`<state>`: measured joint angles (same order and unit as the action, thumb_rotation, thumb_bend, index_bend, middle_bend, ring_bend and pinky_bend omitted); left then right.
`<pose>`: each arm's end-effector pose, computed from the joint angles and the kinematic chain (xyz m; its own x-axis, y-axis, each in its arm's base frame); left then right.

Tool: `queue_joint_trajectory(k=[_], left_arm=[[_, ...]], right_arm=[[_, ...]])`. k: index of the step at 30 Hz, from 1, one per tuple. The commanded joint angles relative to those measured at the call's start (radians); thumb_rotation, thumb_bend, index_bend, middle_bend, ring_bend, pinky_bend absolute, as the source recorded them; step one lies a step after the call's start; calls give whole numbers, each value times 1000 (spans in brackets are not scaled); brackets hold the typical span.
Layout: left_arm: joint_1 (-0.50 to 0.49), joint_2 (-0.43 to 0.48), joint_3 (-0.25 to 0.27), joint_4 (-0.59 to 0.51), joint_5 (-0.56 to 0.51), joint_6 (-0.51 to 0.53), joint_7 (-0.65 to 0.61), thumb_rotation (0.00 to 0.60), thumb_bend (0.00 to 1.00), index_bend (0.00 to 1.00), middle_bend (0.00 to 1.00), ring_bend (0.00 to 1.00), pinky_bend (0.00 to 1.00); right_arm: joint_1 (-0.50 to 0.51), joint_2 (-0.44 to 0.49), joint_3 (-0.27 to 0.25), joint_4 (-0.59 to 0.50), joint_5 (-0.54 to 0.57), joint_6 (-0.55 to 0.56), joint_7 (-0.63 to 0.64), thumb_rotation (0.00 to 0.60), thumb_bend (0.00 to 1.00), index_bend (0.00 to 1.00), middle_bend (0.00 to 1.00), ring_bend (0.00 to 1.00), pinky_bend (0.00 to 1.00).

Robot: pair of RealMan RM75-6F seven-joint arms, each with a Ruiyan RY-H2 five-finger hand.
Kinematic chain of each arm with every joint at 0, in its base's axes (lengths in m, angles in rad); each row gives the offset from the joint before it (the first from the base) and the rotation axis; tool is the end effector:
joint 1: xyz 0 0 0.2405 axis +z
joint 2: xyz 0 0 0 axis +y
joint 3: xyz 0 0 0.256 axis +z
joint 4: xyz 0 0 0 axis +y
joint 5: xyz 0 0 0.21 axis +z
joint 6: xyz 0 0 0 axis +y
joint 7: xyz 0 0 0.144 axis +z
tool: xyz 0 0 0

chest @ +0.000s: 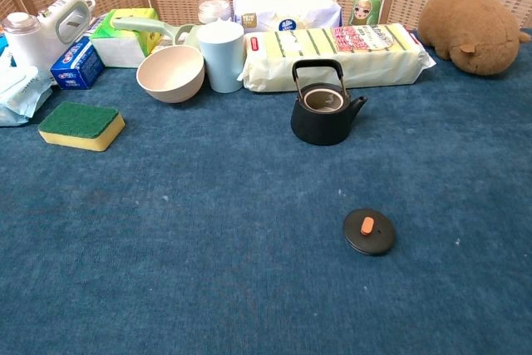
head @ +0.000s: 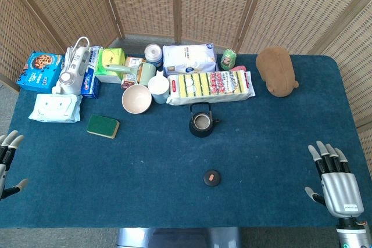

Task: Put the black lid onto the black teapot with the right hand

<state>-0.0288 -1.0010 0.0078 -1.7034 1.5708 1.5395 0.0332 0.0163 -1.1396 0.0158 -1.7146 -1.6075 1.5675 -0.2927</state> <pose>-0.3028 0.1510 0.1833 0.4538 0.0260 0.8907 0.8910 -0.0259 -0.4532 -0.2838 -0.1518 0.1462 0.5475 0.0320 0.8362 -0.8349 -0.0473 0.5484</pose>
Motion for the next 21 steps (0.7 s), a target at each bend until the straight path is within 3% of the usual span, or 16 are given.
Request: queue_joint_trajectory(k=[1, 9, 21], left_arm=[[-4, 6, 4, 0, 7, -9, -18, 600, 141, 0, 0, 0, 48], [-1, 27, 9, -7, 26, 4, -61, 600, 141, 0, 0, 0, 48], [-1, 54, 10, -8, 36, 13, -140, 600, 141, 0, 0, 0, 48]], right_arm=[[0, -1, -1, 2, 0, -4, 4, 600, 0, 45, 19, 6, 0], [20, 0, -16, -1, -11, -53, 38, 600, 0, 52, 12, 5, 0], [111, -72, -14, 0, 12, -221, -36, 600, 38, 176, 11, 11, 0]])
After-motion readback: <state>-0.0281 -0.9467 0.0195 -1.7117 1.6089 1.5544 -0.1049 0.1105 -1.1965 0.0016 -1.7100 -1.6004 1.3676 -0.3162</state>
